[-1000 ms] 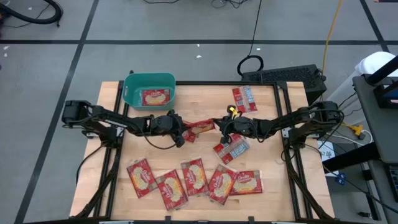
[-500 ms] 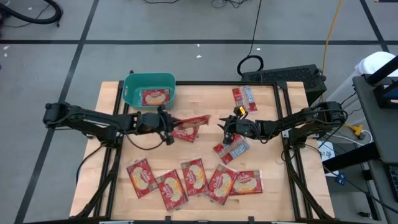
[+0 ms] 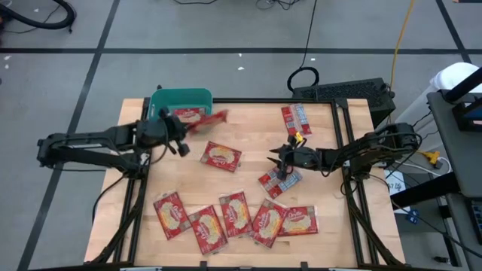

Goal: Sort popcorn bags into baskets
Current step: Put the red popcorn bag into the green bin

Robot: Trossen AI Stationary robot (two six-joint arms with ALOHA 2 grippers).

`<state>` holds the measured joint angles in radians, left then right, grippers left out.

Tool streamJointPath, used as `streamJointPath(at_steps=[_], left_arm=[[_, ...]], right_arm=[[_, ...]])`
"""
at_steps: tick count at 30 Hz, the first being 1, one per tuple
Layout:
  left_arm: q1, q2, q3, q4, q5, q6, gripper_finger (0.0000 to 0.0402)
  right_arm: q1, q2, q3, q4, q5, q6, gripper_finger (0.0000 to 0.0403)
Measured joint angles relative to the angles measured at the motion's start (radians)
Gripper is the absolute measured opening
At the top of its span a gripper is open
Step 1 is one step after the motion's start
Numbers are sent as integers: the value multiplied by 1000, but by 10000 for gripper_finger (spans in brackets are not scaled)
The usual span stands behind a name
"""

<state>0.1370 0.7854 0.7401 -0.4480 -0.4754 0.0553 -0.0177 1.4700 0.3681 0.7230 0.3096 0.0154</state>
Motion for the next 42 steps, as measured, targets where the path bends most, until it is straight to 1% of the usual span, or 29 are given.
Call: streamJointPath(at_steps=[2, 6, 13, 14, 17, 19, 25, 27, 31, 37, 42], left_arm=[[35, -5, 39, -89, -13, 13, 21], [106, -3, 106, -190, -34, 53, 20], [264, -1, 134, -303, -25, 96, 22], [287, 0, 134, -324, -10, 96, 22], [352, -1, 134, -351, 99, 97, 22], [387, 0, 134, -359, 155, 109, 22], [492, 15, 134, -359, 242, 204, 23], [531, 37, 134, -359, 268, 224, 23], [602, 112, 134, -361, 361, 262, 23], [660, 222, 133, -361, 483, 275, 24], [684, 279, 133, -352, 494, 259, 25]], right_arm=[[0, 0, -10, 33, -16, 0, 137], [0, 0, -13, 49, -27, 0, 137], [0, 0, -13, 51, -27, -1, 137], [0, 0, -13, 50, -28, -1, 137], [0, 0, -13, 47, -46, 0, 137], [0, 0, -13, 52, -52, -1, 137], [0, 0, -13, 55, -52, 0, 137], [0, 0, -13, 55, -52, 0, 137], [0, 0, -13, 59, -52, 0, 137], [0, 0, -13, 58, -52, 11, 137], [0, 0, -13, 59, -52, 9, 137]])
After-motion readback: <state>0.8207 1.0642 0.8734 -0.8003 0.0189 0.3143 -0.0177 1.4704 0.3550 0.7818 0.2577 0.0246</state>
